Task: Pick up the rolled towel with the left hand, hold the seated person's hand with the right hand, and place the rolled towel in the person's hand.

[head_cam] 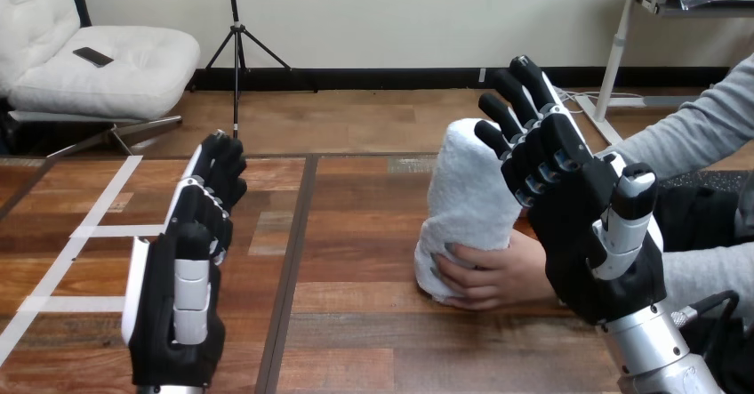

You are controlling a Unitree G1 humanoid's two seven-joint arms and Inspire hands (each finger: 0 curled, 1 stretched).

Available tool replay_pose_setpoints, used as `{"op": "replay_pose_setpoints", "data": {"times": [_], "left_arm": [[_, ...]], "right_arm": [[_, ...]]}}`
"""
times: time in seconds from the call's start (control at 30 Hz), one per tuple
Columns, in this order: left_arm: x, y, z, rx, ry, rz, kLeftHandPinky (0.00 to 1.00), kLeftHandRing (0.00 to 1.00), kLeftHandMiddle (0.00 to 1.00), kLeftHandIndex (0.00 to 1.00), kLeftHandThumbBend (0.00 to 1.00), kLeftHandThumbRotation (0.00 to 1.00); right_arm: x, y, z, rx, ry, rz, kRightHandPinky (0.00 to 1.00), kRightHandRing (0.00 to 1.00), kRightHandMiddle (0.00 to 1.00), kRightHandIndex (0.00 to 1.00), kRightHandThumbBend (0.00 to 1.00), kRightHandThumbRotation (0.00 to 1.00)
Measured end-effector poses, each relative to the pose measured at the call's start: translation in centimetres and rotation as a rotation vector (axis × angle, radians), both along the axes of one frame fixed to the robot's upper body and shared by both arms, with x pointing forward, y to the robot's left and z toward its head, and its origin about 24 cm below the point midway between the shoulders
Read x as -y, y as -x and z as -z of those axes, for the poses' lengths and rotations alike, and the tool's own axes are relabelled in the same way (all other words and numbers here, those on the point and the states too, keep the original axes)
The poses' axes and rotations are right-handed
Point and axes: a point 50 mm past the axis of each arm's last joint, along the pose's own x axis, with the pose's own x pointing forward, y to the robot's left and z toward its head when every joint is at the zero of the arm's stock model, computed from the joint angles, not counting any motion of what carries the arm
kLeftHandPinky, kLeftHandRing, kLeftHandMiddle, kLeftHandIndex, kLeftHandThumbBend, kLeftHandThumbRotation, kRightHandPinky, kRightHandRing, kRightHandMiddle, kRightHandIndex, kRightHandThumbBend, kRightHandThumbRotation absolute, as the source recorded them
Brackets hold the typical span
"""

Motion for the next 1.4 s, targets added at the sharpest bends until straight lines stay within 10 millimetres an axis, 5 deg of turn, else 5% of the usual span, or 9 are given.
{"op": "replay_pose_setpoints", "data": {"times": [1.4], "left_arm": [[0.0, 0.5, -1.9, 0.092, -0.057, -0.01, 1.0, 0.99, 0.96, 0.94, 0.77, 0.98]], "right_arm": [[-0.2, 0.1, 0.6, -0.022, 0.016, -0.029, 1.0, 1.0, 0.97, 0.98, 1.0, 1.0]]}}
